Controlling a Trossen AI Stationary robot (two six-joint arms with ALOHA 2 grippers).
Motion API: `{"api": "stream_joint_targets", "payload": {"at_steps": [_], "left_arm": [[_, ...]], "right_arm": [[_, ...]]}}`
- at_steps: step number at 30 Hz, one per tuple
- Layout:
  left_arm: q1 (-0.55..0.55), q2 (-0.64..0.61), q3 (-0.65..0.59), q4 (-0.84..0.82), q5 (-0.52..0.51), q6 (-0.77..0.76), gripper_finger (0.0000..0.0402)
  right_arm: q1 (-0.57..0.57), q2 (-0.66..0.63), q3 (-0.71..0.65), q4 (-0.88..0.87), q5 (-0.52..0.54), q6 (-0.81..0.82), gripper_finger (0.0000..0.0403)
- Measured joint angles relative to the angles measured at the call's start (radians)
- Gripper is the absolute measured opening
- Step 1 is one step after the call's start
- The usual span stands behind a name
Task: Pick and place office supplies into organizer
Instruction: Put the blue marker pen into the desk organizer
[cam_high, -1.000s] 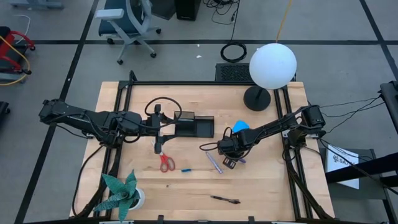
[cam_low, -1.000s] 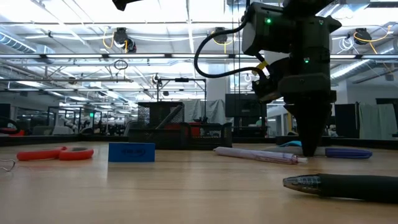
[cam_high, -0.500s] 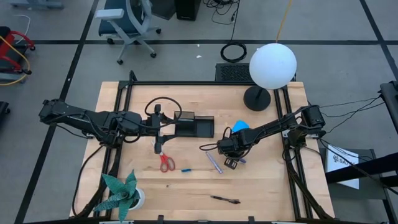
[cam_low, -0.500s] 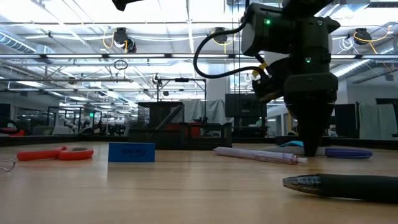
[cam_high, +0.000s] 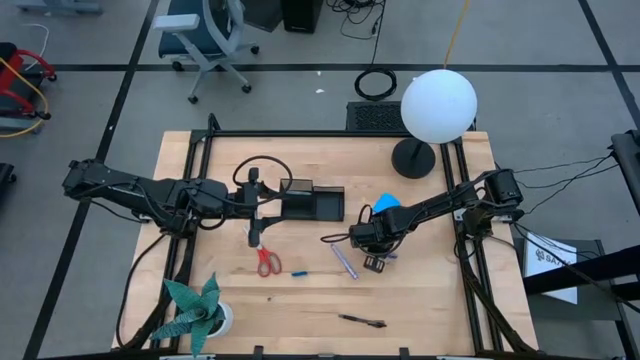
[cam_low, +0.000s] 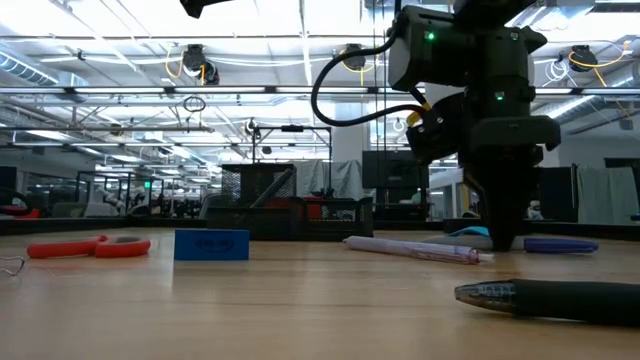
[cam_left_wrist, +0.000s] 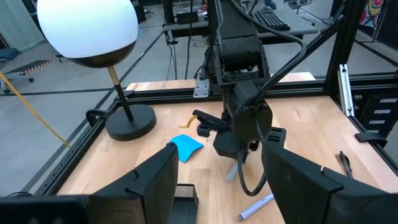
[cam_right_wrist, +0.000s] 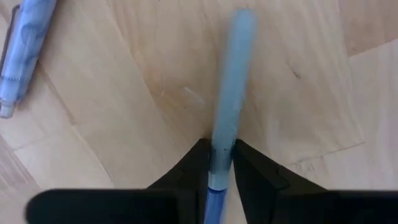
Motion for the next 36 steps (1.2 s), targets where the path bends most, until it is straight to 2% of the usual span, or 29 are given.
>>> {"api": "stream_joint_targets", "payload": {"at_steps": [3,11,14,16,20,25,36], "left_arm": [[0.0,0.0,0.0,0.0,0.0,-0.005,0.0239],[0.0,0.0,0.0,0.0,0.0,-0.007,0.0239],[0.0,0.0,0.0,-0.002,0.0,-0.023,0.0239],[0.0,0.0,0.0,-0.011,-0.001,-0.047,0.0239],[0.0,0.0,0.0,-0.024,-0.002,-0.055,0.0239],[0.0,0.0,0.0,-0.023,-0.002,-0.033,0.0239],[0.0,0.0,0.0,0.021,0.002,0.001,0.0239]], "right_arm": [[0.0,0.0,0.0,-0.001,-0.033,-0.053,0.0024],[-0.002,-0.01,0.0,0.015,-0.057,-0.114,0.0024],[-0.007,-0.038,0.0,0.06,-0.084,-0.14,0.0024],[-0.009,-0.062,-0.006,0.09,-0.139,-0.153,0.0024],[-0.005,-0.146,-0.002,0.235,-0.176,-0.176,0.0024],[-0.008,-0.22,-0.004,0.436,-0.147,-0.249,0.0024],[-0.06,-0.244,-0.001,0.869,0.06,-0.515,0.0024]]}}
